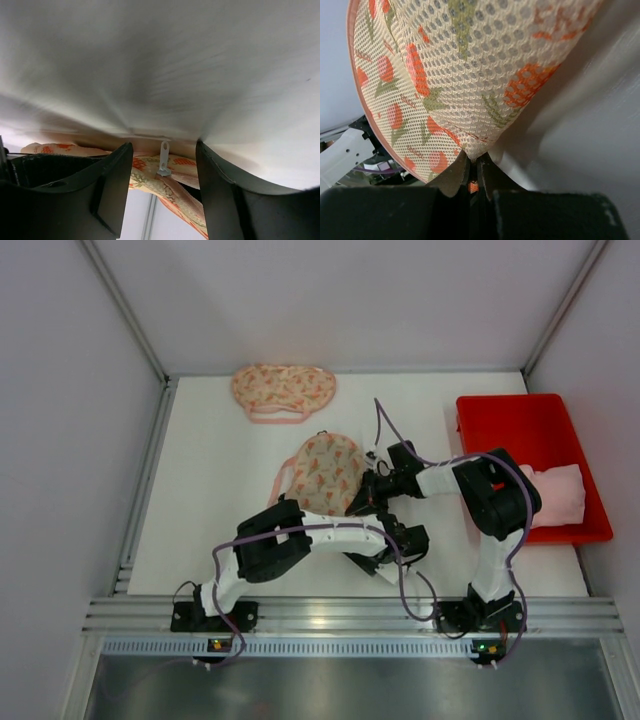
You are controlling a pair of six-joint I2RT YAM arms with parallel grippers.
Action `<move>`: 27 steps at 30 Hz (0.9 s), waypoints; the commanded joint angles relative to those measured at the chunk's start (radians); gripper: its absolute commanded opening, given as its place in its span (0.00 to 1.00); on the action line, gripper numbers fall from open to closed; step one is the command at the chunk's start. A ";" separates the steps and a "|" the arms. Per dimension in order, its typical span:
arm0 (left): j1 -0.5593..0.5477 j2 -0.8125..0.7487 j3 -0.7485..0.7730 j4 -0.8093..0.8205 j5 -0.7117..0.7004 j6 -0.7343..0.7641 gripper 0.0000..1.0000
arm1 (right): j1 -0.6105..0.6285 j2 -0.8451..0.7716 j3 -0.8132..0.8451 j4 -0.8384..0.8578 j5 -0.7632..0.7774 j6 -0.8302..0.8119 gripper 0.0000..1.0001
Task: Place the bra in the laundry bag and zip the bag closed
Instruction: Zip the zipper on the laundry bag.
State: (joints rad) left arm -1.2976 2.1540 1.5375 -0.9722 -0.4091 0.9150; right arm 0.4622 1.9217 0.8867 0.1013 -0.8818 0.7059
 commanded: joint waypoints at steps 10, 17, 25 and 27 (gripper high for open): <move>0.029 0.049 0.033 -0.010 0.009 0.018 0.14 | 0.015 -0.026 0.021 -0.028 0.012 -0.034 0.00; -0.003 0.012 -0.007 -0.011 0.042 0.002 0.00 | 0.012 -0.003 0.072 -0.061 0.018 -0.060 0.00; -0.066 -0.054 -0.099 -0.013 0.111 -0.050 0.00 | -0.014 0.029 0.150 -0.098 0.041 -0.106 0.00; -0.080 -0.068 -0.125 -0.016 0.131 -0.060 0.00 | -0.023 0.048 0.184 -0.124 0.046 -0.129 0.00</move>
State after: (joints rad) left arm -1.3365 2.1326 1.4639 -0.9684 -0.4248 0.9073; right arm 0.4606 1.9427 0.9852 -0.0383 -0.8703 0.6304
